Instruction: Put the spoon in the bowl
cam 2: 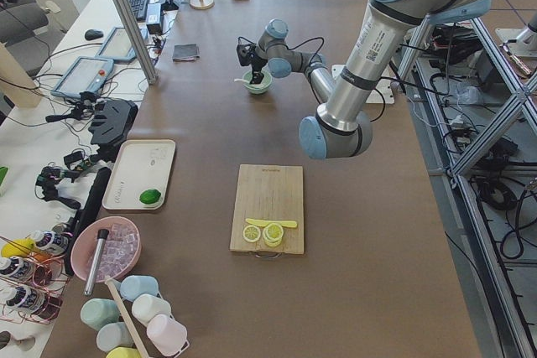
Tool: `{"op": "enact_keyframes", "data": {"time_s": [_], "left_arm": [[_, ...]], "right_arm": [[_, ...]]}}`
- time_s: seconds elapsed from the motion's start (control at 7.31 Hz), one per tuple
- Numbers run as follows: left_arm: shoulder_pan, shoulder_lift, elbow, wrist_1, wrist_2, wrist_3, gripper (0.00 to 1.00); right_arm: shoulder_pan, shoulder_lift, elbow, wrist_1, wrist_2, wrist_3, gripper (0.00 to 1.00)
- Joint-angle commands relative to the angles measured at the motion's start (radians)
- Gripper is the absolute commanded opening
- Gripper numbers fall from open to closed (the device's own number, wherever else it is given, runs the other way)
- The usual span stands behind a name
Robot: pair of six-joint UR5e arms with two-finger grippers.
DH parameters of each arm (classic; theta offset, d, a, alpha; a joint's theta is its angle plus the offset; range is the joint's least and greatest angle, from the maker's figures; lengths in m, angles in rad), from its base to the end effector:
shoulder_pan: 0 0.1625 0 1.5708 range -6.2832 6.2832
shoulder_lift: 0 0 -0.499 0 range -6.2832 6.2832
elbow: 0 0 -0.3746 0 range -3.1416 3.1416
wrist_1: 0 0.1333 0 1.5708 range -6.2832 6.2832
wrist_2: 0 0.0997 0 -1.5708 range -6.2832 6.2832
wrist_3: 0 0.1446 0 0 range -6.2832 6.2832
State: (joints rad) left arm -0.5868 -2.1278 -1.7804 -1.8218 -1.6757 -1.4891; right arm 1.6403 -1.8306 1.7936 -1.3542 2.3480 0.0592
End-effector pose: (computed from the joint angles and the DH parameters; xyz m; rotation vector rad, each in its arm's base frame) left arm 0.5244 -0.4906 0.3169 0.2450 0.9993 -0.4068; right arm 0.0570 -0.3596 0.7422 0.1744 -0.7741 0.0521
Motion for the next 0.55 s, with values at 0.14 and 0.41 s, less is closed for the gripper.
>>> {"op": "enact_keyframes", "data": {"time_s": [0.14, 0.41], "left_arm": [[-0.312, 0.187, -0.256, 0.393, -0.302, 0.551, 0.98], [-0.590, 0.363, -0.266, 0.453, -0.456, 1.065, 0.98]], "right_arm": [[0.000, -0.006, -0.034, -0.002, 0.007, 0.002, 1.00], [0.000, -0.004, -0.040, -0.003, 0.007, 0.001, 1.00]]}}
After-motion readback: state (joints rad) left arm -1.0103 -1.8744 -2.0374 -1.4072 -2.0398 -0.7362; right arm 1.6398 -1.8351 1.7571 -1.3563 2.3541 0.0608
